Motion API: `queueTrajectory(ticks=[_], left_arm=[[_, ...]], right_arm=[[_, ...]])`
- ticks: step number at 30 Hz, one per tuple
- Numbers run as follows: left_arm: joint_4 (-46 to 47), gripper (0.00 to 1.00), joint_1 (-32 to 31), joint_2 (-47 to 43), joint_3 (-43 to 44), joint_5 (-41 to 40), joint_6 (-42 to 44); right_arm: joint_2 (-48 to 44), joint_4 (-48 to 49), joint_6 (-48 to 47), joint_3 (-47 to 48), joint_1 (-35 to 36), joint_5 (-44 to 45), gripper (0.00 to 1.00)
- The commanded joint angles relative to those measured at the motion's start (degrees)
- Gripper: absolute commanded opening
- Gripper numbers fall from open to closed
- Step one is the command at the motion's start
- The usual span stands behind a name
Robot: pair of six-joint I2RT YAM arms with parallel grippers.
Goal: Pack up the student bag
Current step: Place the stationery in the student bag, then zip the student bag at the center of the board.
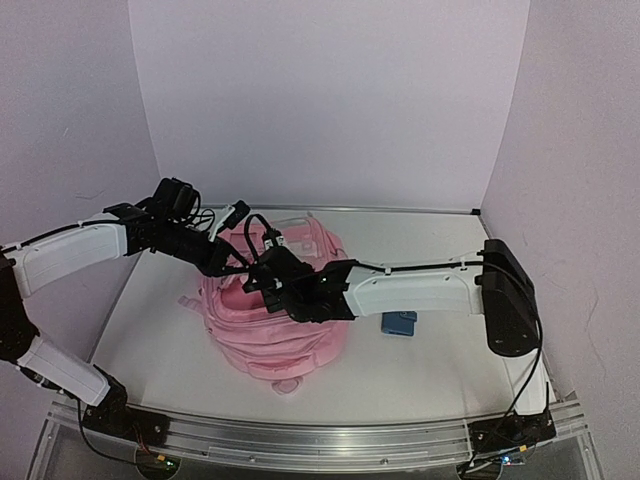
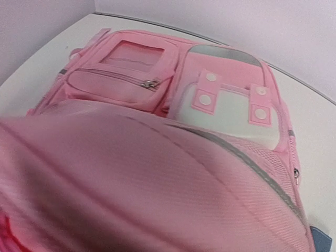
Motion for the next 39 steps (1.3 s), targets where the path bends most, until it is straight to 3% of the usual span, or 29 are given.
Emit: queueTrajectory(ticks=[1,6,10,16,23,27,31,39], left_arm=[[5.3,0.0,-0.7,-0.7,2.2,7.2,0.5],[5.1,0.0,-0.7,-0.3,2.4,7.1,0.5],[5.0,0.0,-0.7,0.0,2.5,3.0,-0.3],[4.2,0.0,-0.7,2.2,3.5,-1.2,-1.7],[5.8,0.05,-1.3,3.6,3.4,3.0,-3.3],[5.1,0.09,-4.9,5.4,3.9,2.9,-4.1],[2.9,0.2,-9.4,6.8,5.3,1.9,-6.1],[4.5,0.56,-11.1,0.8,3.3,1.5,-13.9]], right_arm=[[1.7,4.9,0.7,-0.7,-1.5,11.5,0.01],[2.1,5.7,-0.2,0.7,-1.7,8.5,0.14],[-2.3,8.3,-2.6,-2.9,-1.7,1.1,0.36],[-15.0,16.4,-5.3,-18.1,-1.6,-9.7,0.66],[-27.2,16.5,-2.8,-28.8,-2.0,-11.4,0.87],[-31.8,16.6,1.0,-32.5,-4.2,-12.2,0.9],[-34.9,16.7,7.4,-35.3,-7.7,-13.3,0.98],[-34.2,17.5,14.5,-36.9,-10.4,-20.1,0.98]])
